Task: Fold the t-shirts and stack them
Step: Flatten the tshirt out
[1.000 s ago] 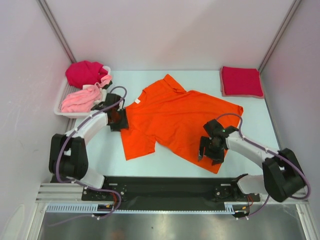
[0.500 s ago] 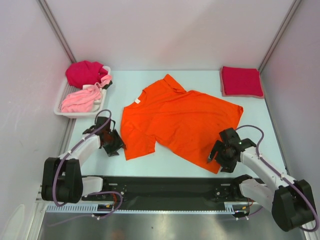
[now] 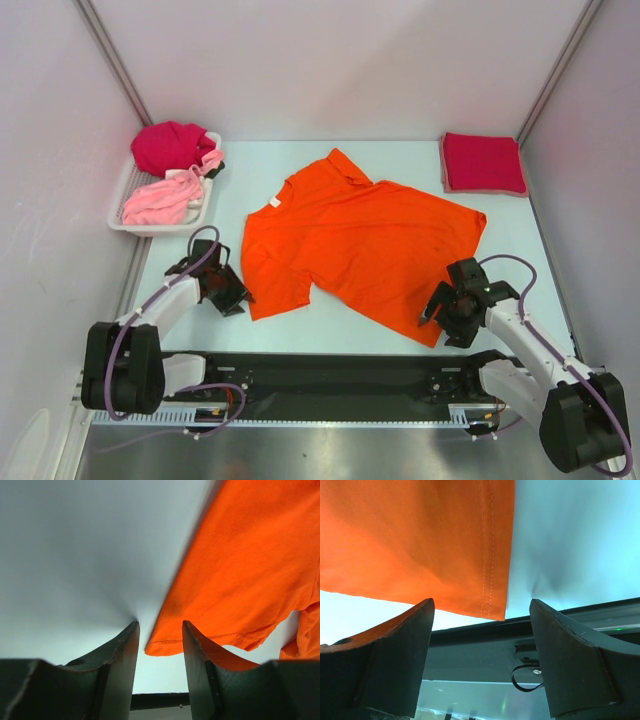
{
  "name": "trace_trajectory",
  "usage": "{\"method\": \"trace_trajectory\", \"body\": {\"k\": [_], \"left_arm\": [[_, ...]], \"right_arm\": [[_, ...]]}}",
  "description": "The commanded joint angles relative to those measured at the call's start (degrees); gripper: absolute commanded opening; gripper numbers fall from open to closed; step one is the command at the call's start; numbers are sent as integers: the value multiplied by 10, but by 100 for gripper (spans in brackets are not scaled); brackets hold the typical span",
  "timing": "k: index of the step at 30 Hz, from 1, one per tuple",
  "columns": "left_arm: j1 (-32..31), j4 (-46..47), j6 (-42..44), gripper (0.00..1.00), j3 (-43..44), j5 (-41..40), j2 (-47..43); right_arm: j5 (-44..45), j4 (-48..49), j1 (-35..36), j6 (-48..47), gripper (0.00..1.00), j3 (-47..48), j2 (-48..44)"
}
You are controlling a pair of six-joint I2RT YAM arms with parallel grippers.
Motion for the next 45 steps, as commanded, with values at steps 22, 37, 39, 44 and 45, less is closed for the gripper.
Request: {"method": "trace_trajectory", "body": {"k": [22,37,39,44,45], "left_arm": [[-19,-10,-36,27,31,-19,80],[30,-67,-43,0,0,-42,-14],[35,-79,-52,0,-8,-41,-49],[43,-98,-60,1,-12,-35,-79],[60,-99,-57,0,-10,-38,-82]], "right_arm": [[3,-11,-30,-50,82,42,-8],[17,-4,26,-41,82,48,8],[14,9,44,-37,80,48,22],[4,38,76,-27,76,57,57],[4,41,87,-26,75,60,63]]}}
